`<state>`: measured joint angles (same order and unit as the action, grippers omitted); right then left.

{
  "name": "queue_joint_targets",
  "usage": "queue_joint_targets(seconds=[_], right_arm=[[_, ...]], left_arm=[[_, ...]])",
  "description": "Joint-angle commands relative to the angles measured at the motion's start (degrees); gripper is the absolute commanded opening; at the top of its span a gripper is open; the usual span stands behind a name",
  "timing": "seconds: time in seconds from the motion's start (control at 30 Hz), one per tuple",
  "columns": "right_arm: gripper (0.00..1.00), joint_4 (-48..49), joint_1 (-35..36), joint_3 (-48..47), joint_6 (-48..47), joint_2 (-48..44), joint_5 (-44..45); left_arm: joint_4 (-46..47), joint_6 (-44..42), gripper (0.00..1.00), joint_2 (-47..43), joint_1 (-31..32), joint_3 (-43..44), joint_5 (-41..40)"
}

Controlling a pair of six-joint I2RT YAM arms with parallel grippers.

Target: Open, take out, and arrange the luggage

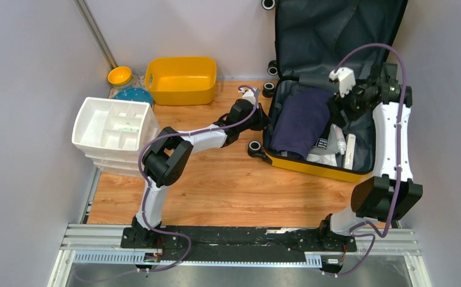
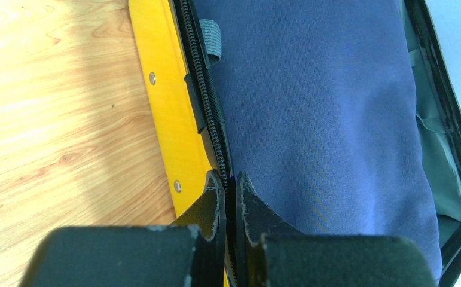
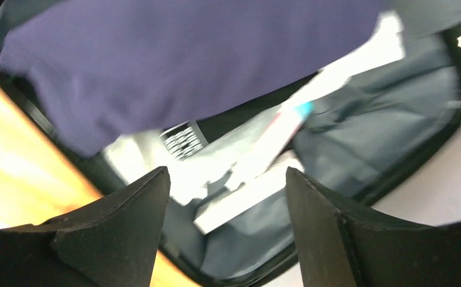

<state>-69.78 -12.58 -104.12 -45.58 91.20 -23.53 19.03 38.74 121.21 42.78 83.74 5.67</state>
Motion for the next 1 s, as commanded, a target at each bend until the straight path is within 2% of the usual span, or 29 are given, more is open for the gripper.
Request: queue_joint_targets(seconds=[0.0,0.03,0.13,0.3,0.37,0.47,0.5,0.57,0.67,0.7,0.73,0.77,0.8,0.87,0.97], right_arm=[[0.74,-17.06,5.17,12.68,-12.5,-6.26,-2.32],[0.74,-16.8,6.41,17.93,-13.47,-7.69,-1.53],[0.73,-16.53,11.07,25.68,-13.92,-12.7,-0.99],[0.73,-8.64,17.93,35.02,-10.68,-17.89,4.36],[0.72,-5.56,18.29,37.39,-10.14,-16.77,6.56],[0.64,-4.32,18.64,38.63,-10.4,-14.57,9.46],[0.51,-3.88,18.64,40.12,-11.27,-14.3,10.16],[0.37,-2.21,18.56,42.14,-12.33,-14.55,13.41],[0.01,0.42,18.21,44.44,-13.39,-15.35,17.27],[0.0,0.52,17.25,43.57,-13.3,-15.44,17.72],[0.0,0.09,16.54,42.95,-13.48,-15.44,17.99],[0.0,-0.09,15.92,42.25,-13.48,-15.52,18.08],[0.0,-0.27,14.35,41.54,-13.74,-15.61,18.17],[0.0,-0.8,13.11,40.13,-14.79,-15.61,18.78],[0.0,-1.15,8.72,39.69,-16.98,-15.61,19.75]], left_arm=[[1.45,-0.42,0.0,0.78,3.88,0.28,6.81],[1.54,-0.42,0.0,0.78,4.15,0.28,6.72],[1.72,-0.07,0.0,0.79,4.41,0.1,6.54],[2.86,0.11,0.0,0.08,4.68,-1.39,6.81],[3.12,0.28,0.0,-0.27,4.68,-2.18,7.07],[3.38,0.28,0.0,-0.97,4.59,-3.14,7.07],[3.47,0.19,0.0,-1.23,4.59,-3.41,6.99],[3.47,-0.24,0.01,-1.94,4.5,-3.94,7.42],[2.6,-1.64,0.25,-3.52,3.36,-4.38,10.91],[2.25,-2.26,0.55,-4.13,2.75,-4.47,13.2],[1.81,-2.96,0.69,-5.79,1.79,-4.55,15.4],[0.85,-3.93,0.77,-7.03,0.04,-6.12,18.21],[0.58,-4.63,0.8,-8.34,-1.2,-7.27,19.54],[-1.87,-8.22,0.81,-12.74,-4.88,-10.42,22.27],[-9.58,-15.33,0.82,-16.26,-8.23,-10.19,20.79]])
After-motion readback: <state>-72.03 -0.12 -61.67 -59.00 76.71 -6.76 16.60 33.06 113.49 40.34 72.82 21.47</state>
